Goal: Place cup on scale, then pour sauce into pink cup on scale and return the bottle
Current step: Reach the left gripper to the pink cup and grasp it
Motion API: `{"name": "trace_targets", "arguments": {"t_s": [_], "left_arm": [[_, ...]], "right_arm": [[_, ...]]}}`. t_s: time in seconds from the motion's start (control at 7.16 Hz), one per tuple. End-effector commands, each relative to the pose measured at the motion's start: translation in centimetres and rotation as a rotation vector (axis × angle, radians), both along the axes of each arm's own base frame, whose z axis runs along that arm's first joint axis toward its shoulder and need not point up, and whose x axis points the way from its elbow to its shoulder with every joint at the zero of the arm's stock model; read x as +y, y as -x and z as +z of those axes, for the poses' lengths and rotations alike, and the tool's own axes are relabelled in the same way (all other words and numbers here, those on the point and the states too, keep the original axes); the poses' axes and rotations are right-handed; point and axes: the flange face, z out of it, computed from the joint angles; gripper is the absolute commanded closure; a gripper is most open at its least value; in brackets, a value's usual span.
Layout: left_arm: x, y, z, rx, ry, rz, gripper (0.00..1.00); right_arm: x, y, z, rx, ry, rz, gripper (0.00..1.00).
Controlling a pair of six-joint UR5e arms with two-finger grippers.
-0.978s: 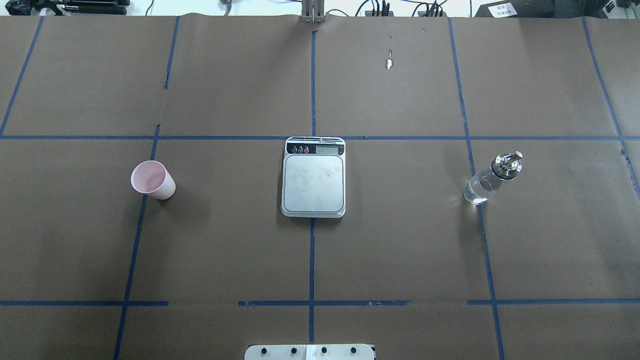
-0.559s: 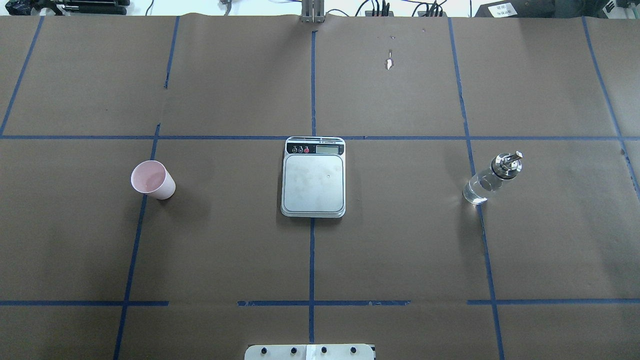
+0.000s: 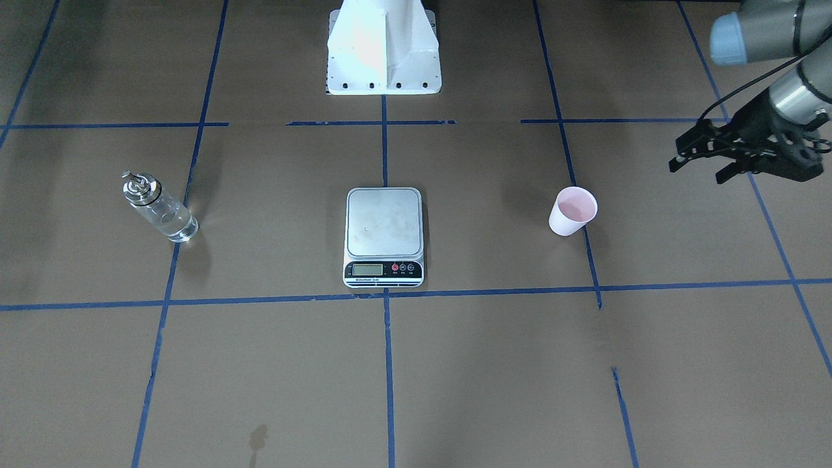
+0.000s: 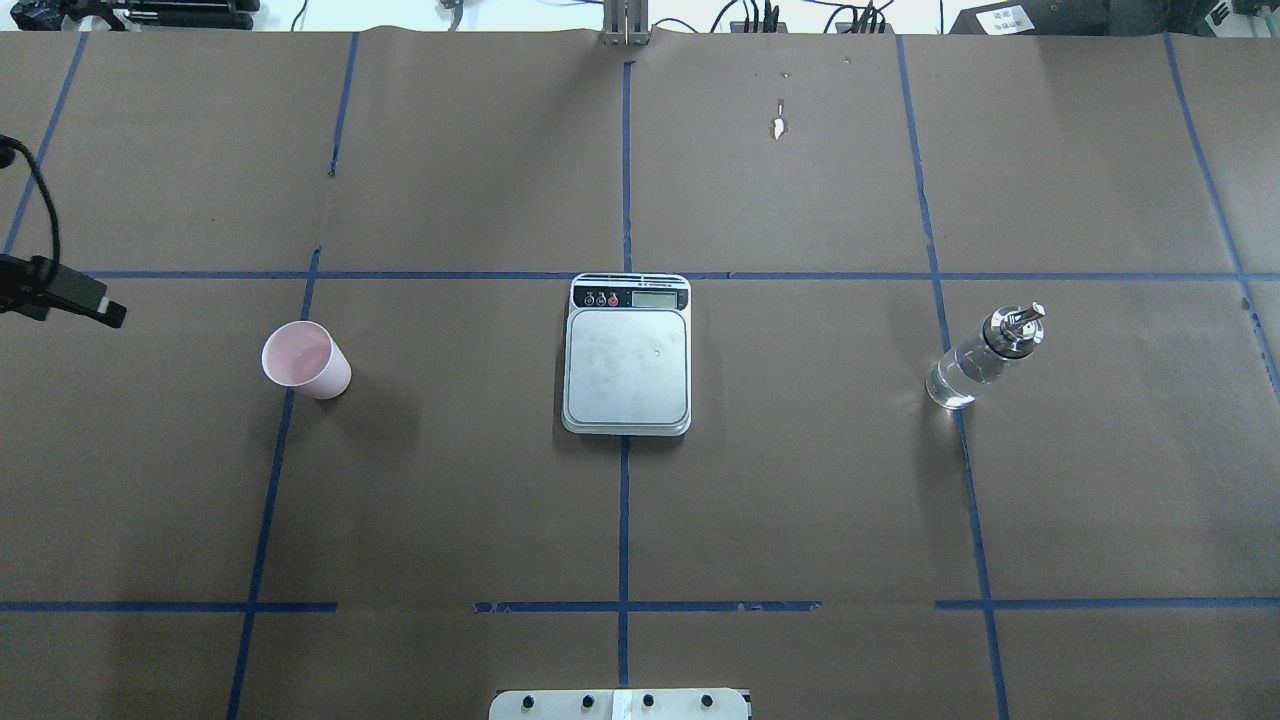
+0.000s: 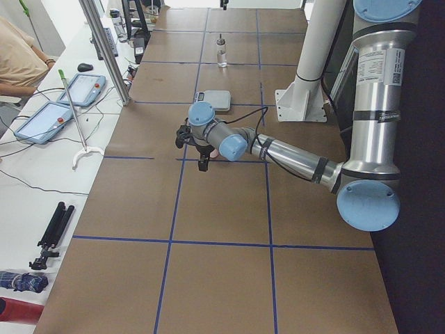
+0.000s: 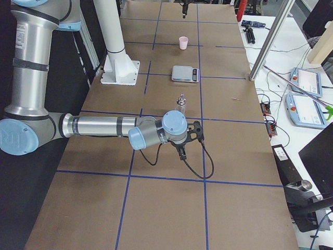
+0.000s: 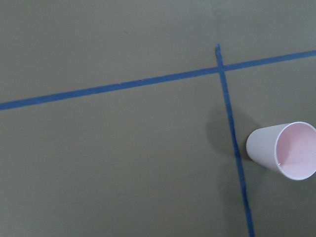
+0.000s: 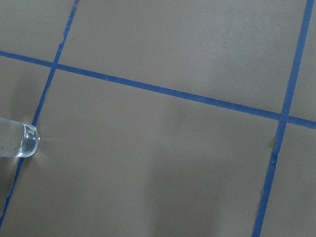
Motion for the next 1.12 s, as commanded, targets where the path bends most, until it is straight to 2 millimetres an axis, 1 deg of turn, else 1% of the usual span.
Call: {"name": "trace_targets", "arguments": {"t_s": [0.0, 0.14, 0.28, 0.42, 0.56, 0.7, 0.84, 0.98], "left_arm": [[-0.1, -7.9, -3.7, 0.01, 0.041, -0.003, 0.0], [0.1, -9.5, -3.7, -0.022, 0.017, -0.015, 0.0], [-0.4, -10.9, -3.1, -0.048, 0.013, -0.019, 0.01], [-1.0, -11.3, -2.4, -0.058, 0.023, -0.019, 0.01], [-1.4, -12.0, -2.3, -0.062, 0.03, -0.017, 0.02], [-1.0, -13.5, -1.7, -0.069, 0.037, 0.01, 0.03], [-1.1, -13.9, -1.9, -0.067, 0.034, 0.015, 0.07], [-1.2, -14.3, -1.8, -0.07, 0.037, 0.018, 0.14]], "right_arm": [[0.0, 0.4, 0.0, -0.002, -0.004, -0.008, 0.0], [0.0, 0.4, -0.1, -0.006, -0.001, -0.009, 0.0], [0.0, 0.4, -0.1, -0.006, -0.001, -0.009, 0.0], [0.0, 0.4, -0.1, -0.008, -0.003, -0.01, 0.0], [0.0, 0.4, -0.1, -0.007, -0.002, -0.01, 0.0], [0.0, 0.4, -0.1, -0.007, -0.002, -0.01, 0.0], [0.0, 0.4, -0.1, -0.007, -0.003, -0.011, 0.0], [0.1, 0.4, 0.0, -0.007, -0.002, -0.011, 0.0]]}}
